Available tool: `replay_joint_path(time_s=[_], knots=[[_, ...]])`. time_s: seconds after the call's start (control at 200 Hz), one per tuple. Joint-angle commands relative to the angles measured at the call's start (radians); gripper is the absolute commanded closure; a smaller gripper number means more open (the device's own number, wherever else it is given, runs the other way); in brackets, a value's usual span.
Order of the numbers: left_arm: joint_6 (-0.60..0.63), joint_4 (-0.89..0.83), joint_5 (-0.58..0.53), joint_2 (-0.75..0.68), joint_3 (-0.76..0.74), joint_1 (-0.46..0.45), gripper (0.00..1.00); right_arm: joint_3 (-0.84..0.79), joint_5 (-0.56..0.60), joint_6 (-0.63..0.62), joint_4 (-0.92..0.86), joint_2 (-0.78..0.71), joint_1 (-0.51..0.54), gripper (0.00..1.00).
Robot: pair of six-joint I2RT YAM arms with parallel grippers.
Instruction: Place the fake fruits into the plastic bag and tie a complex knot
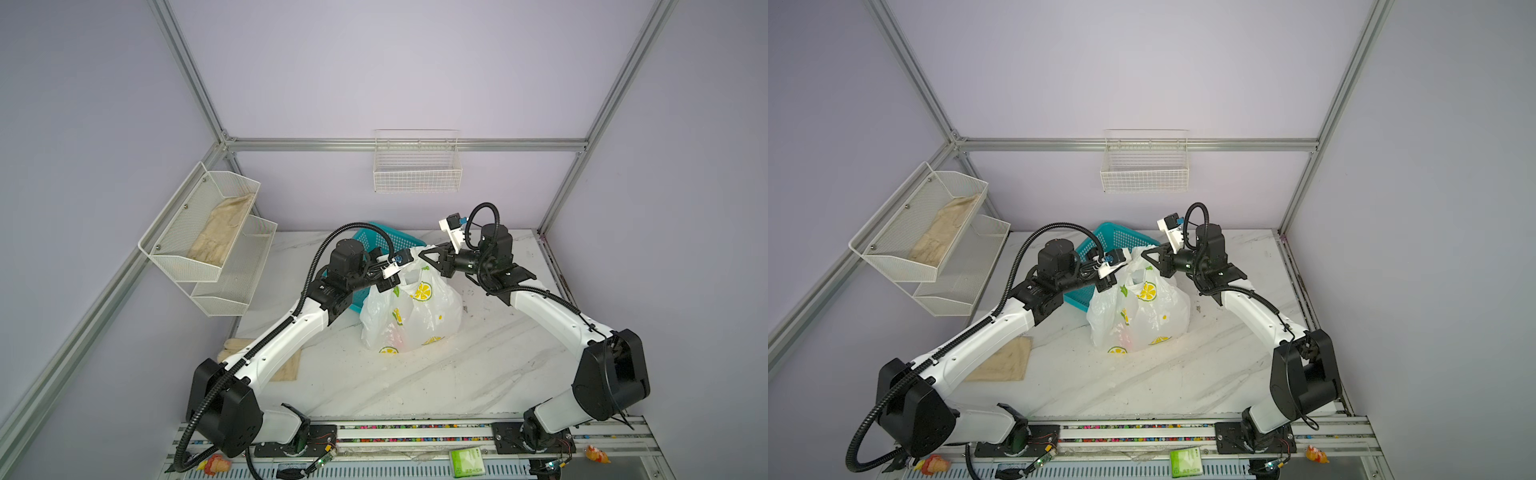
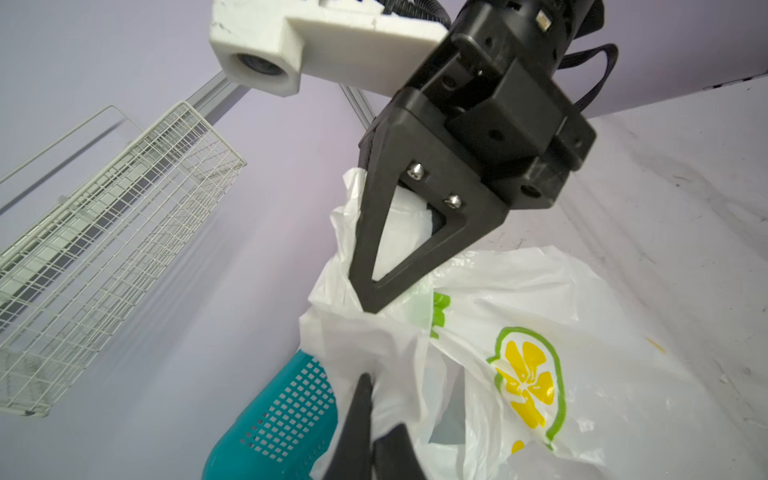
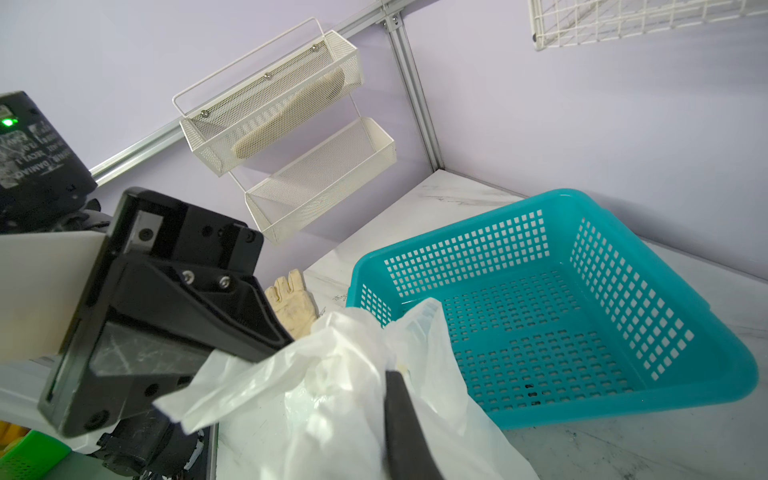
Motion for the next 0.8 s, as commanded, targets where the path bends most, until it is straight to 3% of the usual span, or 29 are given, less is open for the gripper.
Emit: replay_joint_path(time_s=[0.0, 0.315, 0.49, 0.795], knots=[[0.061, -0.011, -0.051, -0.04, -0.028, -0.006, 1.0, 0.029, -0.025, -0.02, -0.015, 0.008, 0.005, 0.91], [0.148, -0.087, -0.101, -0.027, -0.024, -0.019, 1.0, 0.019, -0.032, 0.06, 0.058, 0.01, 0.006, 0.89], [0.149, -0.091, -0.062, -0.022, -0.031, -0.033, 1.0, 0.015, -0.013, 0.117, 0.108, 0.019, 0.005, 0.88], [0.16, -0.109, -0.056, 0.008, -0.028, -0.056, 1.0, -0.003, 0.016, 0.201, 0.199, 0.024, 0.007, 1.0]])
